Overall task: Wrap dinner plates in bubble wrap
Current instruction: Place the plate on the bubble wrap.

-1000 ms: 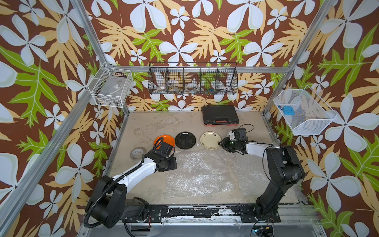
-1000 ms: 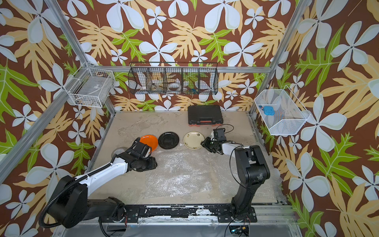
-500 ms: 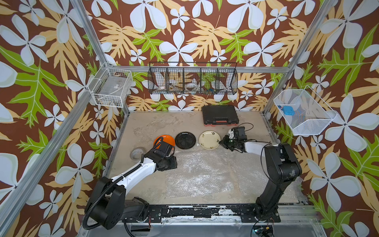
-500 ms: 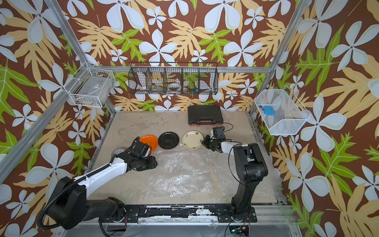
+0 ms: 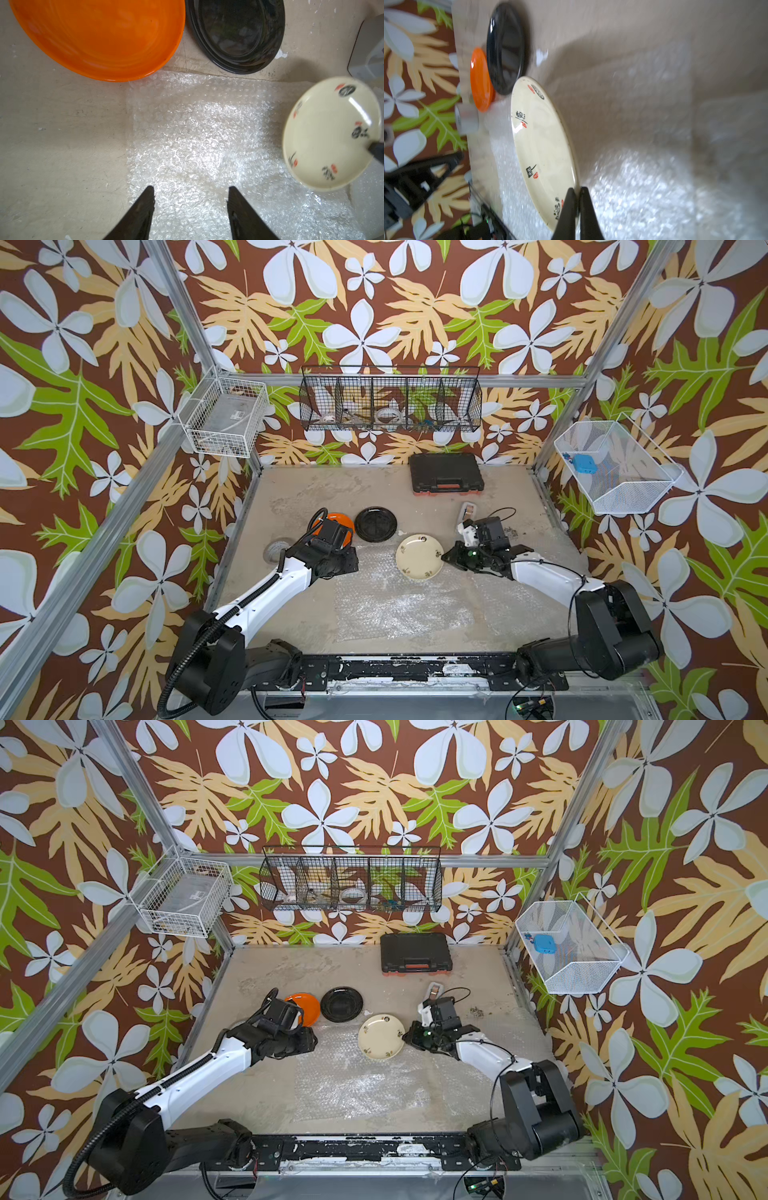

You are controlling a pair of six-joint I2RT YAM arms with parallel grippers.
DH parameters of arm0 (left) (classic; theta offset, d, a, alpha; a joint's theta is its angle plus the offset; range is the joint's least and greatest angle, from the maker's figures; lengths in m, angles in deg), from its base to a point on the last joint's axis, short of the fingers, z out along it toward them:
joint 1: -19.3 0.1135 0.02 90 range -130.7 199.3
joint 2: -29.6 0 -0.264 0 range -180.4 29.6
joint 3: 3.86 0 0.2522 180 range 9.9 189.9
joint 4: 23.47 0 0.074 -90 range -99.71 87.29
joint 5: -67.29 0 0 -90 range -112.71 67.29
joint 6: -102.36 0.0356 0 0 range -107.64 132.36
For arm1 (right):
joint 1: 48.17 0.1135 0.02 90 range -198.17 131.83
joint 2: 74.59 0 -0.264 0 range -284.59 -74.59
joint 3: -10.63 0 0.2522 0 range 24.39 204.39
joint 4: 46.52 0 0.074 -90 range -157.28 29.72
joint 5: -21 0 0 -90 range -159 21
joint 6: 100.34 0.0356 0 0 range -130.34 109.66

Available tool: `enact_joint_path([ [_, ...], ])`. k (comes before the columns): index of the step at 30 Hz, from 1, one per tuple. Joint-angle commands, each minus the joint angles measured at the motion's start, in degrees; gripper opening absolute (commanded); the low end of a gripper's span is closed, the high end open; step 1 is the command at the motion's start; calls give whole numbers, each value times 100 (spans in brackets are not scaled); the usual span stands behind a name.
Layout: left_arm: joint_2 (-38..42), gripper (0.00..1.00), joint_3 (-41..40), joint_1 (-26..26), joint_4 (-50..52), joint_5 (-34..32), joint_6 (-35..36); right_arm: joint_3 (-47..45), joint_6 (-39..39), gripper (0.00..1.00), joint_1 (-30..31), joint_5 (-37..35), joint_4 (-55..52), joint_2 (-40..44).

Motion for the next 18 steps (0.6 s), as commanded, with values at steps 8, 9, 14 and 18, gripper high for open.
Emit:
enact_joint_path([
  [8, 31, 58, -442, 7, -3, 470, -4, -165, 377, 0, 1122, 191, 345, -111],
  [9, 20, 58, -495, 7, -22, 497, -12, -180, 351, 0, 1122, 165, 365, -133],
  [14, -38, 57, -788, 4, -186, 649, -78, -98, 235, 0, 1122, 269, 620, -506],
  [18, -53, 57, -869, 1, -195, 599, -117, 90, 29, 0, 1117, -107, 375, -717],
])
